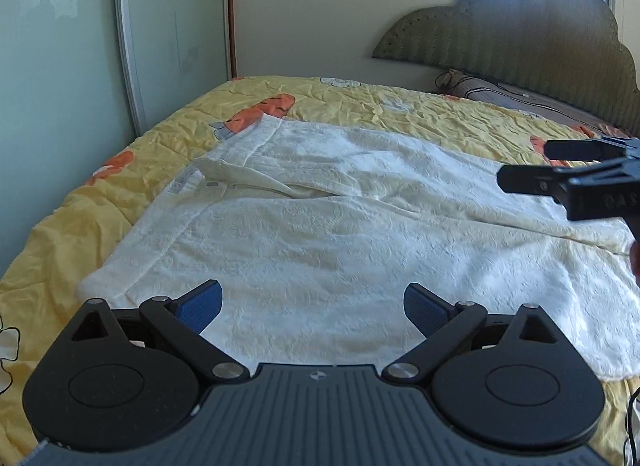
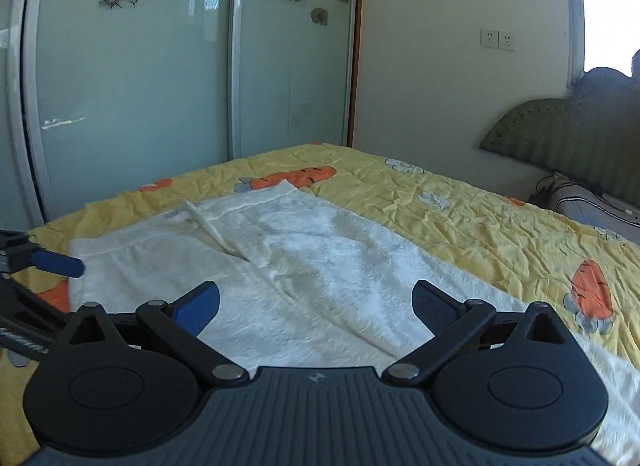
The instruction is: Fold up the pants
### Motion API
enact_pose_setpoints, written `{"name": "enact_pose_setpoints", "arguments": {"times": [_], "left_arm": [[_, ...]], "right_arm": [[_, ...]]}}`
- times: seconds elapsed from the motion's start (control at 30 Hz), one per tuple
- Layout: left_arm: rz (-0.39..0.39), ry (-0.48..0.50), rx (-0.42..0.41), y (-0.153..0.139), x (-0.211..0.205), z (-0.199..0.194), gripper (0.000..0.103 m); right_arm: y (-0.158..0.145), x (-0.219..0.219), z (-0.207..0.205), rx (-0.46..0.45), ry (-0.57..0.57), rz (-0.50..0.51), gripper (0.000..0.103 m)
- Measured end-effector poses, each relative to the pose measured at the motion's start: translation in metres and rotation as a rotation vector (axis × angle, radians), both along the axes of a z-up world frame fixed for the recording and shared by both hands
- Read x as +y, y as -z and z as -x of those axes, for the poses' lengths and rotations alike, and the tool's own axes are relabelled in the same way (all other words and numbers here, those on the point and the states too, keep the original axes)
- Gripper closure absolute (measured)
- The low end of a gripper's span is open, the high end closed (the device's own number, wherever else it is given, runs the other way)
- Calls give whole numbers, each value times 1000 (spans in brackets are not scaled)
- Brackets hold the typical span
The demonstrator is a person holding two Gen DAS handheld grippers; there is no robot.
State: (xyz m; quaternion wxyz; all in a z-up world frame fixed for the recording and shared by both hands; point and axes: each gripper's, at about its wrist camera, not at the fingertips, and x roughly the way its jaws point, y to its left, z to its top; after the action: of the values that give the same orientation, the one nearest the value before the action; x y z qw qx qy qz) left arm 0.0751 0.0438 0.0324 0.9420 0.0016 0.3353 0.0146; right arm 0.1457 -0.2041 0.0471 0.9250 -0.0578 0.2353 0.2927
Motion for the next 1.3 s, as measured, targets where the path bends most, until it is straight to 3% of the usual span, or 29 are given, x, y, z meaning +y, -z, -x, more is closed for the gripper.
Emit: {"name": "enact_pose_setpoints", "arguments": {"times": [0.13, 0.23, 0.3, 0.37, 0.43, 0.53, 0.57, 0.63, 0.7, 0.8, 0.9, 1.0, 1.1, 1.27, 1.3], "left_arm": [[45, -24, 27, 3, 10, -28, 5], [88, -26, 63, 7, 18, -47, 5], [68, -24, 88, 12, 21, -58, 5], [27, -16, 112, 16, 21, -69, 4], [11, -17, 124, 17, 22, -78, 4], [35, -10, 135, 15, 30, -93, 4], [50, -10, 143, 13, 33, -102, 4], [86, -18, 157, 9, 39, -118, 5], [131, -28, 149, 3, 46, -135, 5], [229, -84, 140, -5, 61, -168, 6], [422, -150, 133, -6, 82, -199, 6], [608, -175, 127, -7, 98, -222, 5], [681, -204, 127, -5, 101, -244, 5], [728, -282, 158, 5, 110, -274, 8], [725, -294, 144, 7, 112, -275, 14]], "right_arm": [[17, 2, -96, 132, -54, -41, 0], [37, 13, -160, 176, -75, 9, 1], [49, 20, -194, 193, -82, 35, 1], [58, 23, -223, 233, -99, 19, 11], [68, 24, -250, 287, -117, -1, 27], [84, 27, -278, 379, -142, -15, 42], [85, 26, -281, 370, -156, -30, 43], [83, 27, -282, 390, -199, -40, 74], [79, 33, -268, 319, -211, 30, 84], [68, 53, -228, 101, -231, 212, 91], [57, 73, -163, -158, -302, 384, 94], [57, 88, -103, -339, -392, 525, 95], [62, 95, -69, -405, -451, 587, 95], [78, 97, -56, -391, -489, 602, 95], [80, 97, -54, -391, -489, 601, 96]]}}
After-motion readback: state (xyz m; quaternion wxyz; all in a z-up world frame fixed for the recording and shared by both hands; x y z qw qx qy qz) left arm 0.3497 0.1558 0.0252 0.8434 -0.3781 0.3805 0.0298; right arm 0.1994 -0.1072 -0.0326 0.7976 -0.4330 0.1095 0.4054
